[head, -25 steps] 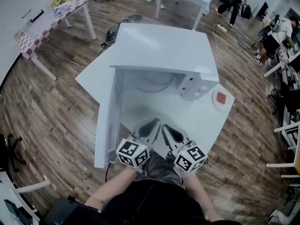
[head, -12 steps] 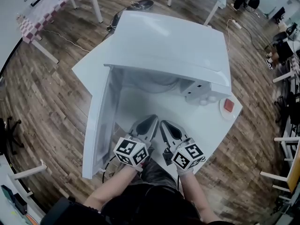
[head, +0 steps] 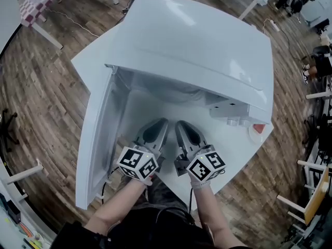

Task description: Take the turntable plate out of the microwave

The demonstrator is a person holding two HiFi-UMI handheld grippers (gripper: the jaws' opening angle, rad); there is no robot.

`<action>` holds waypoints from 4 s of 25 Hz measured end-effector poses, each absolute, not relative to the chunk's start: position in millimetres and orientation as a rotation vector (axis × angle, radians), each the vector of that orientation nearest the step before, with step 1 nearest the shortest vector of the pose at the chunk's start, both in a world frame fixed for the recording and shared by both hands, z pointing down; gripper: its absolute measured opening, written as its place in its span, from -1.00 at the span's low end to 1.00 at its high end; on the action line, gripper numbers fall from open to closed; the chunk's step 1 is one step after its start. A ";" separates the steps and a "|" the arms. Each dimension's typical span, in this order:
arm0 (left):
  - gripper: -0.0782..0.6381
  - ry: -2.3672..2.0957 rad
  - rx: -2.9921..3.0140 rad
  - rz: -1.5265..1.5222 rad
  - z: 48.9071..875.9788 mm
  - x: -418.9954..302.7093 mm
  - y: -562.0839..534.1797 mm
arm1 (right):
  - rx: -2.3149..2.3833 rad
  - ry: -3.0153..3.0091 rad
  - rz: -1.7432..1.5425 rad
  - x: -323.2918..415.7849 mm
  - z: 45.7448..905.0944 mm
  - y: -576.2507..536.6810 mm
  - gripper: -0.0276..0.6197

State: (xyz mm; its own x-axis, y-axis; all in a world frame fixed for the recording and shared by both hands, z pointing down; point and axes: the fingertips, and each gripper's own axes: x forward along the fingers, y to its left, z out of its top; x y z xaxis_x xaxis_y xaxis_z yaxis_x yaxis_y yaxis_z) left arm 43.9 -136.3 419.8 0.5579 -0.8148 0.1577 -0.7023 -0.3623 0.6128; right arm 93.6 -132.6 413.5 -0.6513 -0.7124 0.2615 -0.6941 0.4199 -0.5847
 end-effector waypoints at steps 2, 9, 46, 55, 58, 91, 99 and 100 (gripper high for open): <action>-0.69 -1.215 2.131 -0.234 427.2 40.7 -139.5 | -1.305 2.599 -1.096 93.4 421.0 -140.6 -0.85; -0.69 -1.207 2.074 -0.276 442.7 32.6 -152.9 | -1.317 2.464 -1.234 88.4 443.2 -168.3 -0.66; -0.34 -1.142 1.695 -0.380 459.5 29.0 -193.1 | -1.002 1.740 -1.675 101.7 457.9 -191.8 -0.75; -0.35 -1.053 1.635 -0.443 460.9 37.1 -191.8 | -0.951 1.757 -1.716 97.2 456.2 -170.1 -0.75; -0.35 -1.012 1.611 -0.468 461.3 41.6 -190.0 | -0.950 1.761 -1.721 97.3 456.7 -164.6 -0.75; -0.65 -0.876 1.465 -0.653 462.4 47.9 -180.9 | -1.114 1.773 -1.561 145.4 459.7 -191.6 -0.58; -0.65 -0.875 1.480 -0.655 461.8 45.9 -174.8 | -1.105 1.749 -1.548 142.7 457.8 -203.6 -0.71; -0.65 -0.877 1.483 -0.655 461.7 45.4 -174.6 | -1.097 1.743 -1.547 142.5 458.1 -203.6 -0.73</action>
